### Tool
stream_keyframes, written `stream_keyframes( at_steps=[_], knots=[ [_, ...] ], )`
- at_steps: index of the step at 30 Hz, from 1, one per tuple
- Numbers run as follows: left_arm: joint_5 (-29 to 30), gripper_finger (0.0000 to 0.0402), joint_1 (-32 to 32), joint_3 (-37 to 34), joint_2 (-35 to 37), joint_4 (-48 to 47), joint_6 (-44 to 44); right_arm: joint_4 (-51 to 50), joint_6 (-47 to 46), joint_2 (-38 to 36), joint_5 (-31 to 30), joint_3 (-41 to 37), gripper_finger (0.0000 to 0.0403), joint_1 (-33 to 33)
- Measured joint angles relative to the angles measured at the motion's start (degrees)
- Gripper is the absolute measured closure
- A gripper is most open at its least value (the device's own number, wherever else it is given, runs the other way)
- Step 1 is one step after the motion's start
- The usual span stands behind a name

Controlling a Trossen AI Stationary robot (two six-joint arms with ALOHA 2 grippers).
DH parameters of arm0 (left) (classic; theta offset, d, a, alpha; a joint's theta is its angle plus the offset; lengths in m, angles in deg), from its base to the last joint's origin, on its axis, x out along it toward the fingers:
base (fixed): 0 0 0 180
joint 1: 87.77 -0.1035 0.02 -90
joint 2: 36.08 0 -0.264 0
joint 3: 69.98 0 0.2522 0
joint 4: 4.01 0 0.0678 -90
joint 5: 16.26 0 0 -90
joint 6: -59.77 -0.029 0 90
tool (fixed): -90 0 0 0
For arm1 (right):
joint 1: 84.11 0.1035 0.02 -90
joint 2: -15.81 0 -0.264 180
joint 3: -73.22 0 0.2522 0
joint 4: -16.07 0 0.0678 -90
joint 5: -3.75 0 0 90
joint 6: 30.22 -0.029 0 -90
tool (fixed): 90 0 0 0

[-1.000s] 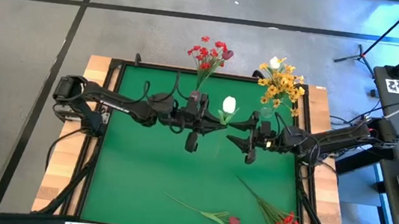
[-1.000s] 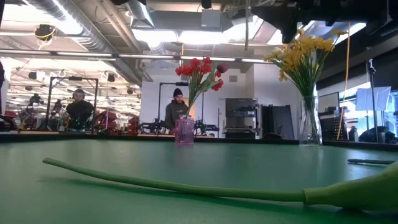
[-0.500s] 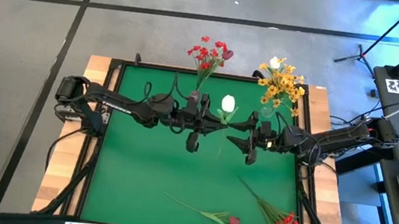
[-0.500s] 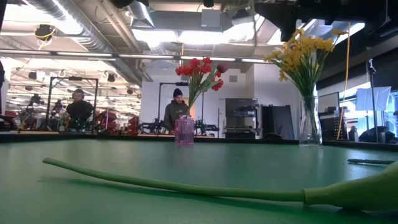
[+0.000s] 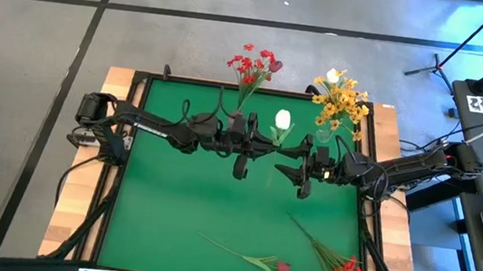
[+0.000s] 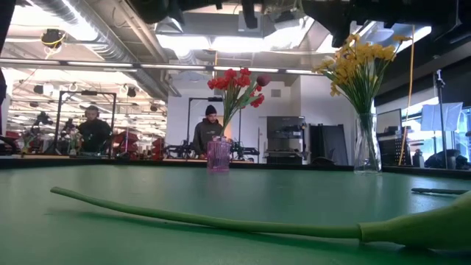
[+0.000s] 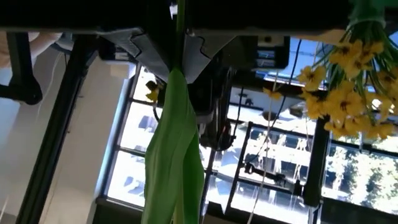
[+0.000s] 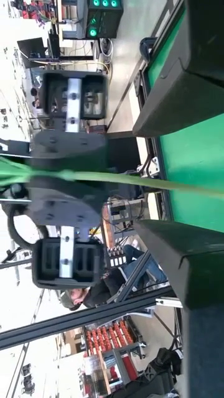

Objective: Sort flowers into vase by color
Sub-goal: Put the white flower into the transparent vase

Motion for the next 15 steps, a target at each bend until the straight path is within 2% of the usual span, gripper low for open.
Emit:
stream_keyframes(
  at_steps=[11,15],
  knots=[
    [-0.18,0.0392,0.57,0.0,-0.48,0.74,0.04,0.54,-0.17,0.0,-0.19,0.0,0.0176,0.0],
    [-0.44,0.0392,0.7,0.0,-0.48,0.6,0.02,1.45,-2.64,0.85,-2.45,0.0,0.0176,-0.02]
  ],
)
